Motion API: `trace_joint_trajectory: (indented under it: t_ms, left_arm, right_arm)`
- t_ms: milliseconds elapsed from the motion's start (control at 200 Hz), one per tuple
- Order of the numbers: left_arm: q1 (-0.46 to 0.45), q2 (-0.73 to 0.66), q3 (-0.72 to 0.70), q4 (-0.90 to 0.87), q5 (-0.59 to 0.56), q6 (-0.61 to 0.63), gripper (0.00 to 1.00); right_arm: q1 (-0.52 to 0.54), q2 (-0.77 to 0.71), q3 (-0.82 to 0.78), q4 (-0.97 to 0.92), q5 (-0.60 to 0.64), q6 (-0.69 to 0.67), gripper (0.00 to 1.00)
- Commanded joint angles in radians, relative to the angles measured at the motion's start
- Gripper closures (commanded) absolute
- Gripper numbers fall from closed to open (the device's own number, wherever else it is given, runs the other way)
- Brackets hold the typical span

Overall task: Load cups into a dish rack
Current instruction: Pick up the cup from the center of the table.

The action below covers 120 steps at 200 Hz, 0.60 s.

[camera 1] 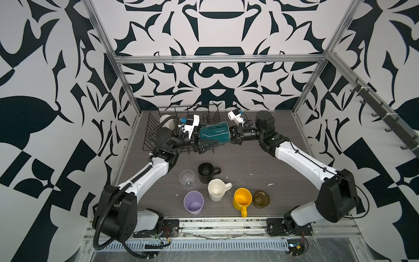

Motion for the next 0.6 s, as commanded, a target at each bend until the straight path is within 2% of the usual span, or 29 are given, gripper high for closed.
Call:
trace_joint_trajectory:
  t_ms: [0, 75, 220, 415, 595]
  left_arm:
    - [-0.031, -0.039, 0.039, -0.01, 0.053, 0.024, 0.94]
    - [-0.032, -0.04, 0.042, -0.035, 0.048, 0.044, 1.0]
    - [-0.031, -0.081, 0.046, -0.075, 0.032, 0.083, 1.0]
    - [-0.031, -0.106, 0.057, -0.146, -0.018, 0.148, 1.0]
    - [-0.029, -0.126, 0.114, -0.347, -0.085, 0.241, 1.0]
  right_arm:
    - [0.007, -0.003, 0.043, 0.081, 0.054, -0.006, 0.8]
    - [0.004, -0.006, 0.039, 0.076, 0.057, -0.007, 0.73]
    - [-0.005, -0.016, 0.036, 0.055, 0.07, -0.019, 0.64]
    - [-0.023, -0.031, 0.028, 0.007, 0.094, -0.044, 0.6]
    - [-0.053, -0.055, -0.009, -0.031, 0.127, -0.061, 0.57]
